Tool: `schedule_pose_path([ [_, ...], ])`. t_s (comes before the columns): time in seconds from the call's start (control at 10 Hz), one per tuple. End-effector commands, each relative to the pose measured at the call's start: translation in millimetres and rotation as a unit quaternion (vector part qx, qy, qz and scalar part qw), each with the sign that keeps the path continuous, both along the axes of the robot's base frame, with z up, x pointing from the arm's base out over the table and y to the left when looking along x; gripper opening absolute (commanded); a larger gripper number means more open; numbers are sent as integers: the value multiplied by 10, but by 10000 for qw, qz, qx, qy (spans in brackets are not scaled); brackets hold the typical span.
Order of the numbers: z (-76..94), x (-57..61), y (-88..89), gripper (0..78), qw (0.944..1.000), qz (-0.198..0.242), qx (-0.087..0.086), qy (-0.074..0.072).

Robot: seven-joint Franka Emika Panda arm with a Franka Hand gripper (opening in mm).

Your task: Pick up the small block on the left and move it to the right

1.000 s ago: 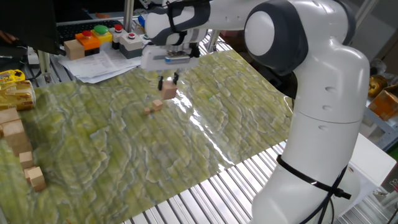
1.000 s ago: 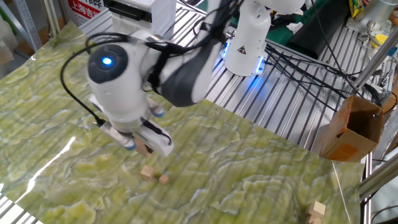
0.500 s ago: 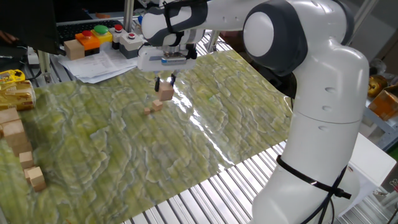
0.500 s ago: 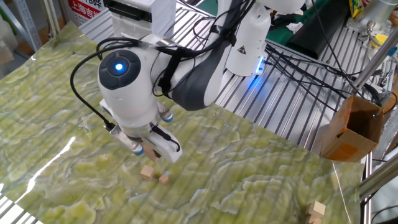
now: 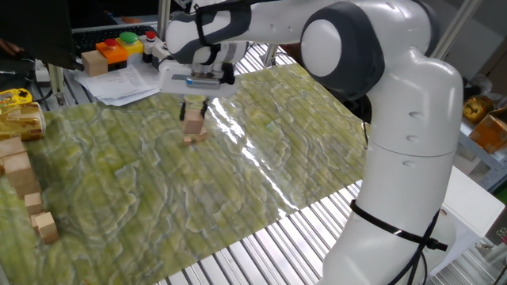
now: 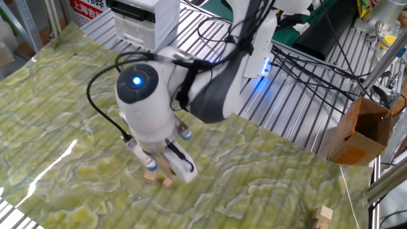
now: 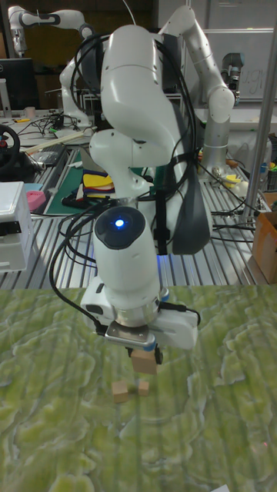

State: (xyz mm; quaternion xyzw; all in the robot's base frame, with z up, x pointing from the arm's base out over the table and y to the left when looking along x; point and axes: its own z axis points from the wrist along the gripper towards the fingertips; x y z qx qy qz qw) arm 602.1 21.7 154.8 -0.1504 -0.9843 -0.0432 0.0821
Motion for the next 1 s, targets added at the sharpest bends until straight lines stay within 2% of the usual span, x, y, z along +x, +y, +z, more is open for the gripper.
schedule_pose_path([
  [0.1, 38, 54, 10, 17, 10000, -70, 29, -10],
  [0.3, 79, 37, 2, 17, 9999, -87, 82, 34],
  [0.7, 76, 38, 3, 17, 9999, -74, -71, 10],
  [0.8, 76, 38, 3, 17, 9998, 149, -127, 28],
  [0.9, 76, 38, 3, 17, 9992, 386, 7, 66],
  [1.0, 76, 38, 3, 17, 9974, 718, 58, 33],
])
